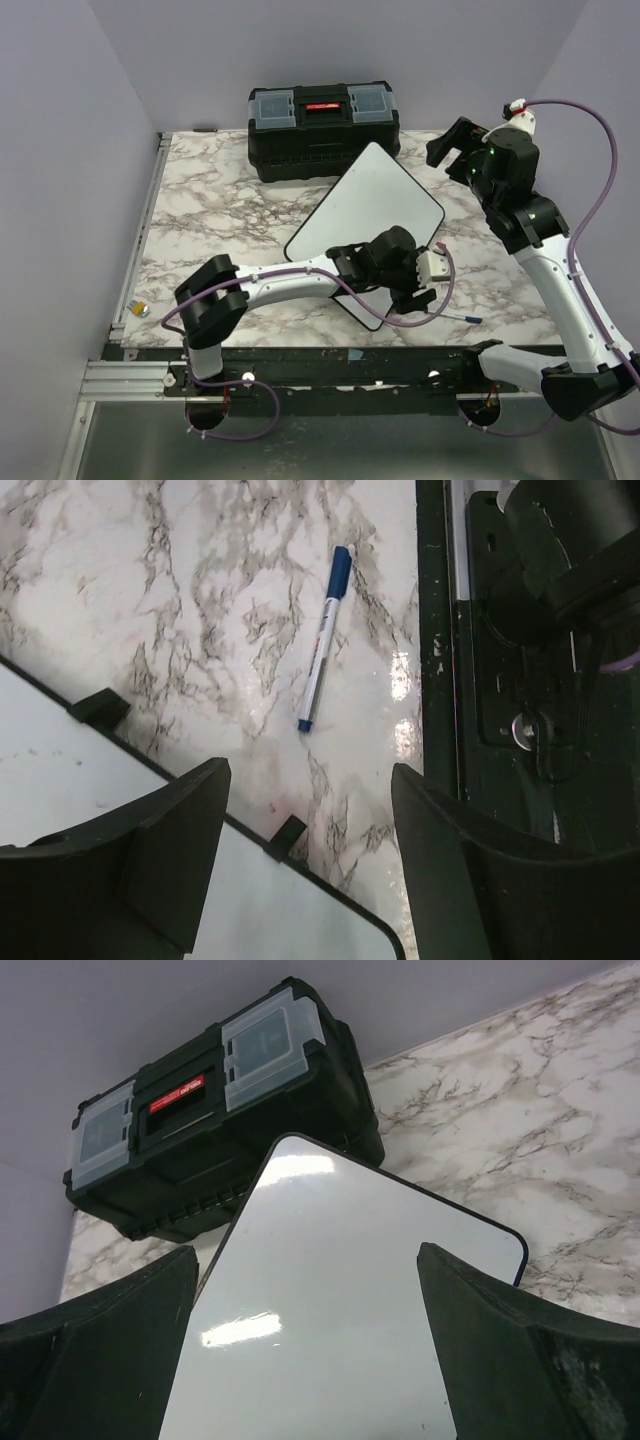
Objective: Write a sentence on the whiteboard
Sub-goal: Pick up the whiteboard marker from the center of the board.
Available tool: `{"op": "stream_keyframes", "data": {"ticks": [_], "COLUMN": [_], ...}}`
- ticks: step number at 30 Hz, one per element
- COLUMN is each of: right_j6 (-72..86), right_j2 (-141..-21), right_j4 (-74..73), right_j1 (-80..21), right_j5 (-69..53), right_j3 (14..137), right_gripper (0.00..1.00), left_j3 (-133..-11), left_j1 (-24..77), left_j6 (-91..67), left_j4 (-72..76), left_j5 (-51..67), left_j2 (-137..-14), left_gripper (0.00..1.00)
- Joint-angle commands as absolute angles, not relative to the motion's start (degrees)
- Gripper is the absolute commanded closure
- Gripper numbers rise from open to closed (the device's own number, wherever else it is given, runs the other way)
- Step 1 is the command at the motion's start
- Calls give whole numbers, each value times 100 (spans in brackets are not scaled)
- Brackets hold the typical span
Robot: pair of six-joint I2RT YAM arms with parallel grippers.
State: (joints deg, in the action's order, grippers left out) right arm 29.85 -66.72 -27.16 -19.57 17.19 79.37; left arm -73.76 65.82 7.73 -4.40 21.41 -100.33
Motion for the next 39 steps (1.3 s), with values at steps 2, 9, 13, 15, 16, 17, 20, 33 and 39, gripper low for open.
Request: {"op": "stream_keyframes", "data": {"ticks": [2,9,13,15,16,17,20,33,39], "right_j6": [2849,2807,2804,2814,2823,2843,2849,2868,2889], "right_j2": [-6493,-6508,-6493,-6482,-6482,-6475,-6474,-6407,-6430], "right_j4": [-2853,-2814,-2791,-2778,-2782,-2769,-2755,-2752,-2751], "right_j1": [-1995,-1994,-1992,-1990,-1995,-1995,-1995,-1995,-1994], "right_j5": [1911,1777,1703,1636,1608,1592,1558,1459,1377], "right_j3": [8133,8298,8312,8284,8264,8247,8185,8095,8086], "right_gripper": [7,6,6,6,6,6,6,6,6], "left_j3": [-8094,-8406,-8589,-8773,-8892,-9024,-9373,-10259,-10335], "left_j1": [6711,6909,6966,6995,7009,7014,7058,7258,7345], "left_j6": [1193,1450,1624,1723,1775,1804,1908,2204,2215], "left_j4": [-638,-484,-473,-576,-657,-724,-996,-1835,-1869], "left_j5": [2331,2269,2226,2167,2155,2122,2079,1477,1219], "left_j2": [-10834,-11481,-11757,-11938,-12059,-12161,-12479,-13400,-13452], "left_gripper": [36,40,42,44,46,48,50,64,84]}}
